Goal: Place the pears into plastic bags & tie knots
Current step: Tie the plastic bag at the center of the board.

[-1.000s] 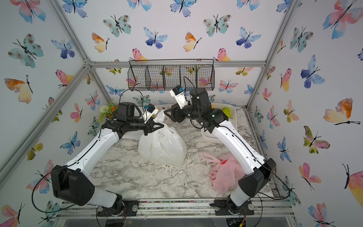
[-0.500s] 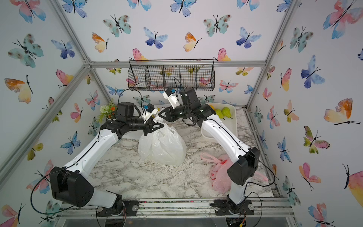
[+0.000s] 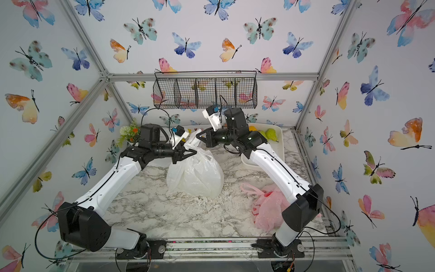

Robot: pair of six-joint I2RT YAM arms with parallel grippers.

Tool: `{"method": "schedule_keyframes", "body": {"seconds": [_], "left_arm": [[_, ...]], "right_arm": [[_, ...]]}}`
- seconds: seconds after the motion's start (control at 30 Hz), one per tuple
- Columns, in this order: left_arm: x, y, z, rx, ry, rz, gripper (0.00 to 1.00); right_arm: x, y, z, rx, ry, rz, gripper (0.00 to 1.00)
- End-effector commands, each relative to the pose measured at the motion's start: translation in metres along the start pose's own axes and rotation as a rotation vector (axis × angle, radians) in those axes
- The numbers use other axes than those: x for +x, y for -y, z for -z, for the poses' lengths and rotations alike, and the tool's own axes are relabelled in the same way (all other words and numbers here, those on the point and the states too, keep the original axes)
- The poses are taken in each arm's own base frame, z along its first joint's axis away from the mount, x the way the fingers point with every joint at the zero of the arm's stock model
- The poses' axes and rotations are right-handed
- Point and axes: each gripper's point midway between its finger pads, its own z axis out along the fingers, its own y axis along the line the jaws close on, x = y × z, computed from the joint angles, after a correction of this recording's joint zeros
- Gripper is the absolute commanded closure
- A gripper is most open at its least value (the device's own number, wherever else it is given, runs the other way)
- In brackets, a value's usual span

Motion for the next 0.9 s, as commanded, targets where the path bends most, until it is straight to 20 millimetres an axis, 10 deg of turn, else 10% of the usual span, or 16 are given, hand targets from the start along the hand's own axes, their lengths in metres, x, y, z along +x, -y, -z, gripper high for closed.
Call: {"method": "schedule_keyframes", "body": {"seconds": [0.0,0.33,0.53,0.87], "left_arm": [[-0.005,0.003,0.006,0.001,0.016,-0.004,0.78],[-0.010,-0.017,0.009,-0.065,0.032,0.046,0.96],[-0.013,-0.025,0.008,-0.067,0.045,0.082,1.00],[-0.018,-0.021,0.007,-0.033,0.059,0.098,1.00]], "right_arm": [[-0.012,-0.001,0.016,0.002,0.061,0.023,0.97],[0.031,0.001,0.032,0.025,-0.016,0.081,0.97],[0.100,-0.008,0.033,-0.038,-0.200,0.086,0.97],[0.191,-0.014,-0.029,-0.098,-0.428,0.051,0.97]]}}
